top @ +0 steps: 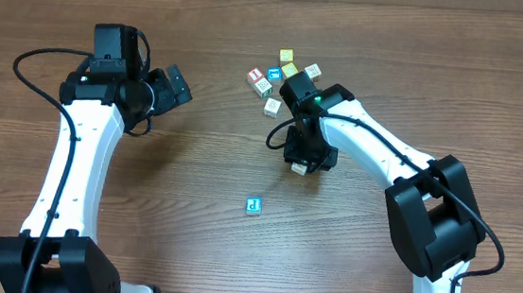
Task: Flip 3 blocks
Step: 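Lift the block and rotate it with the right gripper, then carry the held block forward and lower it beside the blue-lettered block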
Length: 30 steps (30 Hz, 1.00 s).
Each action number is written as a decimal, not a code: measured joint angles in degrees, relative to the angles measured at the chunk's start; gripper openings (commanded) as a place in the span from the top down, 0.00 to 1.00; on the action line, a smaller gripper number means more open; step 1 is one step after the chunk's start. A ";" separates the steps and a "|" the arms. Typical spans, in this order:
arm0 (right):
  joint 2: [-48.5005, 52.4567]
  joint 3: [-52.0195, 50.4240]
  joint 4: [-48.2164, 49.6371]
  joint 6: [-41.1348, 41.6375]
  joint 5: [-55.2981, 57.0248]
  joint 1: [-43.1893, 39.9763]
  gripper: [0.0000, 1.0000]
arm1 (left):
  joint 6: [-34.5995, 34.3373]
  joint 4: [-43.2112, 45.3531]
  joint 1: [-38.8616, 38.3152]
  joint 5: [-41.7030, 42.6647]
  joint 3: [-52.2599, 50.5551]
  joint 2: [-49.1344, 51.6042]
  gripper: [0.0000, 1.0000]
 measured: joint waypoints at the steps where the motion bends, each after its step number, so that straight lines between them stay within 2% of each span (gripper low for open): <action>1: 0.00 0.00 0.07 0.04 -0.48 0.00 0.54 | 0.00 0.00 0.00 0.00 0.00 0.00 0.00; 14: 0.02 0.00 1.22 0.02 -2.91 0.00 0.52 | 0.00 0.00 0.00 0.00 0.00 0.00 0.00; 15: 0.02 0.00 1.40 0.04 -2.91 0.00 0.46 | 0.00 0.00 0.00 0.00 0.00 0.00 0.00; 16: 0.02 0.00 1.60 0.13 -2.91 0.00 0.35 | 0.00 0.00 0.00 0.00 0.00 0.00 0.00; 18: 0.02 0.00 1.92 0.61 -2.99 0.00 0.02 | 0.00 0.00 0.00 0.00 0.00 0.00 0.00; 20: 0.04 0.00 2.16 0.13 -3.13 0.00 0.00 | 0.00 0.00 0.00 0.00 0.00 0.00 0.00; 25: 0.04 -0.33 3.08 0.24 -3.32 0.00 0.00 | 0.00 0.00 0.00 0.00 0.00 0.00 0.00; 27: 0.04 -1.29 4.07 0.20 -3.32 0.00 0.13 | 0.00 0.00 0.00 0.00 0.00 0.00 0.00; 30: 0.11 -3.04 5.07 0.72 -3.39 0.00 0.48 | 0.00 0.00 0.00 0.00 0.00 0.00 0.00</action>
